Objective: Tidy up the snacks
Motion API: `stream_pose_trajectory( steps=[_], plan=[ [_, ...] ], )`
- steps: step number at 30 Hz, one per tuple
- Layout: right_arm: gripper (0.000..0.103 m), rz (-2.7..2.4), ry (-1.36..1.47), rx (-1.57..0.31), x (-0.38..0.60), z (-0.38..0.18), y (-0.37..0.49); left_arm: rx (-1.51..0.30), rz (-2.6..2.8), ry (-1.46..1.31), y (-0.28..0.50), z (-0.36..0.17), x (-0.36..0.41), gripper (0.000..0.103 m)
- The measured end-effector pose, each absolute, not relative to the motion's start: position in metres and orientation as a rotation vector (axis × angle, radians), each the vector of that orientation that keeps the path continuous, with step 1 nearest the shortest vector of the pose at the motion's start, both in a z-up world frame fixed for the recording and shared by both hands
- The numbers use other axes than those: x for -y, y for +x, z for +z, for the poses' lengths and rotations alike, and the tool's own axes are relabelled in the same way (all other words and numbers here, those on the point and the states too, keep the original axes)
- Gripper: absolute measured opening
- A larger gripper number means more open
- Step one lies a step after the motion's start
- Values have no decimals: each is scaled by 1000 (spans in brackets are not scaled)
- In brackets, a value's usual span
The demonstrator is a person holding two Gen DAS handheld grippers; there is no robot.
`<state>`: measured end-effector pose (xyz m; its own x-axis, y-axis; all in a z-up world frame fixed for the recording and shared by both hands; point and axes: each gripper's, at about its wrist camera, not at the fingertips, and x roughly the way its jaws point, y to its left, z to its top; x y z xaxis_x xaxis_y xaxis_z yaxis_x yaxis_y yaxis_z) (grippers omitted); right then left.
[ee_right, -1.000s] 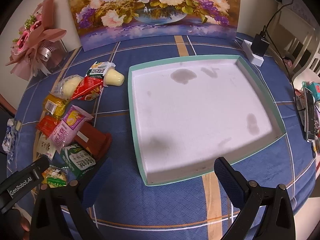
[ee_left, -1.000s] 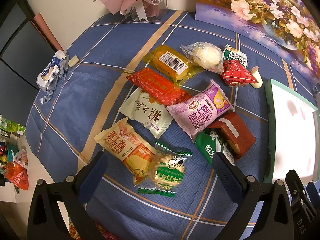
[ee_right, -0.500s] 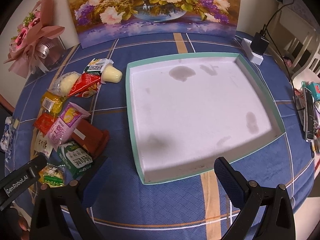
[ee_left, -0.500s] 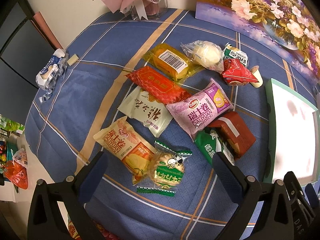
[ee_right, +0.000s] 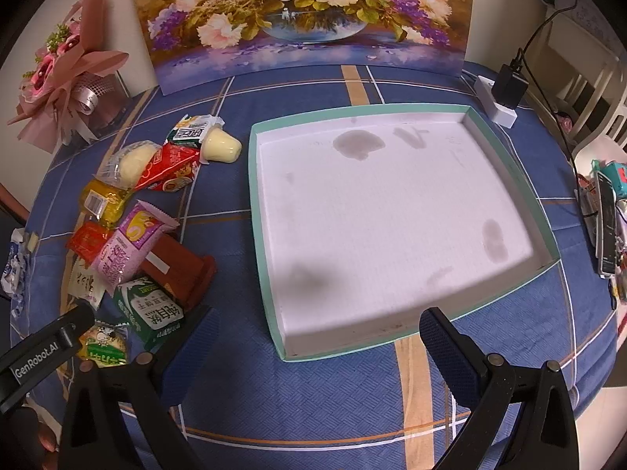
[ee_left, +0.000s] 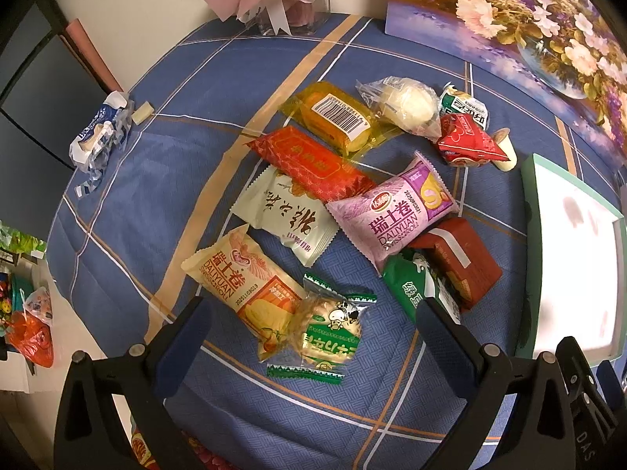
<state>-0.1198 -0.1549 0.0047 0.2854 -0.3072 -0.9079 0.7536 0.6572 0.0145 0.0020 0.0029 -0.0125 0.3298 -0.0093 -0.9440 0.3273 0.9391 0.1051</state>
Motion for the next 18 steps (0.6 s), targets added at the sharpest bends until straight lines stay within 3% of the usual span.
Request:
stream_pose_trajectory(
  steps=[9, 18],
  plan=[
    [103, -721, 500, -1061, 150, 6, -112, -1231, -206, 249, 12, -11, -15, 103],
    [103, -572, 514, -1023, 123, 9, -83, -1263, -92, 10, 41, -11, -73, 103]
  ],
)
